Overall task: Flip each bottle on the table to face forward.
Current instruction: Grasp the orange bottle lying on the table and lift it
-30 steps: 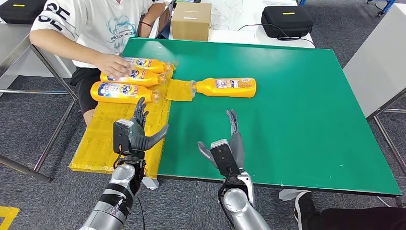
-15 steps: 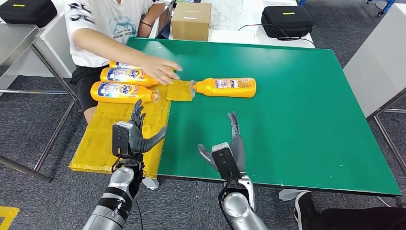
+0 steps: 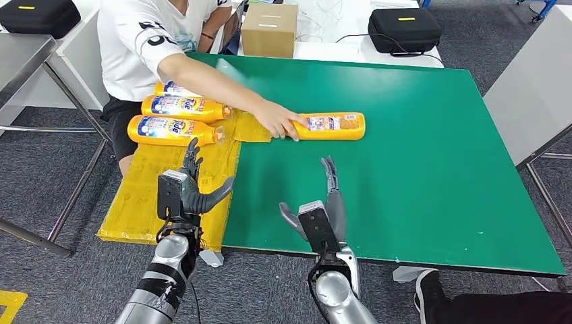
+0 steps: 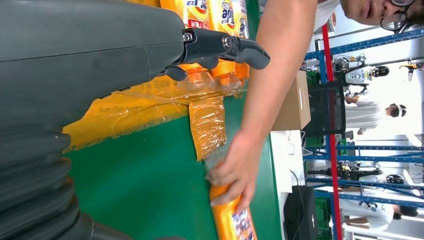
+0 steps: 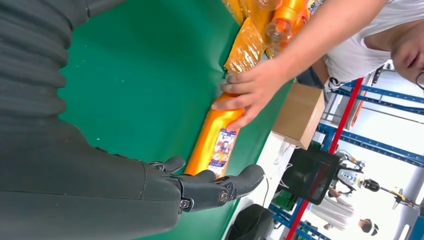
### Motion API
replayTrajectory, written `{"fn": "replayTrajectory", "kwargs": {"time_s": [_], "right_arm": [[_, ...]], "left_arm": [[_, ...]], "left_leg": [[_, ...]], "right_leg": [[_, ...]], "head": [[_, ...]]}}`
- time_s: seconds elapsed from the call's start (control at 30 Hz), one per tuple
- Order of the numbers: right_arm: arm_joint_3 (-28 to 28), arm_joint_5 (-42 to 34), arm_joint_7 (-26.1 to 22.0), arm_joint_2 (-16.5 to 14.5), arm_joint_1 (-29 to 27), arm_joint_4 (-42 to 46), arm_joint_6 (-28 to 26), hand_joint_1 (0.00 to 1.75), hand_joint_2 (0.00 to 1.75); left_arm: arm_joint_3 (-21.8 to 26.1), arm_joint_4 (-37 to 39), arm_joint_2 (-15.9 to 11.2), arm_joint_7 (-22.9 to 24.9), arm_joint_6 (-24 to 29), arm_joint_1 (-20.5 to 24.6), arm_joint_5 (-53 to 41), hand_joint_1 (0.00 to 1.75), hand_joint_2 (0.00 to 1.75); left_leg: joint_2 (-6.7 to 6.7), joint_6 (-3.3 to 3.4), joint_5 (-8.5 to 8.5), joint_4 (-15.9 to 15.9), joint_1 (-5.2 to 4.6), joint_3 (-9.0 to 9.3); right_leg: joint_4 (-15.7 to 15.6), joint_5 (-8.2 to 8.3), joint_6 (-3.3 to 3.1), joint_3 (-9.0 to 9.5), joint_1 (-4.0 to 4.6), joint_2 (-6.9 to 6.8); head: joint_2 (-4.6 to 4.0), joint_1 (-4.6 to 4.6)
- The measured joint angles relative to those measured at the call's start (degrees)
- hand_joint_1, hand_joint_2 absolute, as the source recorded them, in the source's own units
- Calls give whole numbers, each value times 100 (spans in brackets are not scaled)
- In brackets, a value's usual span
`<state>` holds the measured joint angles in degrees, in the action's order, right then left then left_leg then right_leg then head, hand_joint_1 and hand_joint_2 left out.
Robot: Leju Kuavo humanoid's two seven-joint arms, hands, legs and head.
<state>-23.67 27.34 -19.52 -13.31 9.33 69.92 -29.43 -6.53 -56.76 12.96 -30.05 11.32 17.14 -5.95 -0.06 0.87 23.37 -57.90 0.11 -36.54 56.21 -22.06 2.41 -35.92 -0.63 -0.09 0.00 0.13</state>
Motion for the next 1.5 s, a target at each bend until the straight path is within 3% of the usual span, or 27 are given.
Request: {"fn": "replayTrajectory", "kwargs": {"time_s": [0.7, 1.5], "right_arm": [[12, 57, 79, 23, 16, -2, 18, 0, 175], [351, 693, 534, 356, 12, -48, 209, 0, 175]], "left_arm": [[-2, 1, 18, -16, 59, 63, 22, 0, 175], [1, -81, 33, 68, -138, 27, 69, 0, 175]], "left_leg": [[0, 0, 0, 0, 0, 0], [0, 0, 0, 0, 0, 0]], "right_leg": [[0, 0, 0, 0, 0, 0], [-1, 1, 1, 0, 0, 0]], "head": [[0, -1], [0, -1]]}}
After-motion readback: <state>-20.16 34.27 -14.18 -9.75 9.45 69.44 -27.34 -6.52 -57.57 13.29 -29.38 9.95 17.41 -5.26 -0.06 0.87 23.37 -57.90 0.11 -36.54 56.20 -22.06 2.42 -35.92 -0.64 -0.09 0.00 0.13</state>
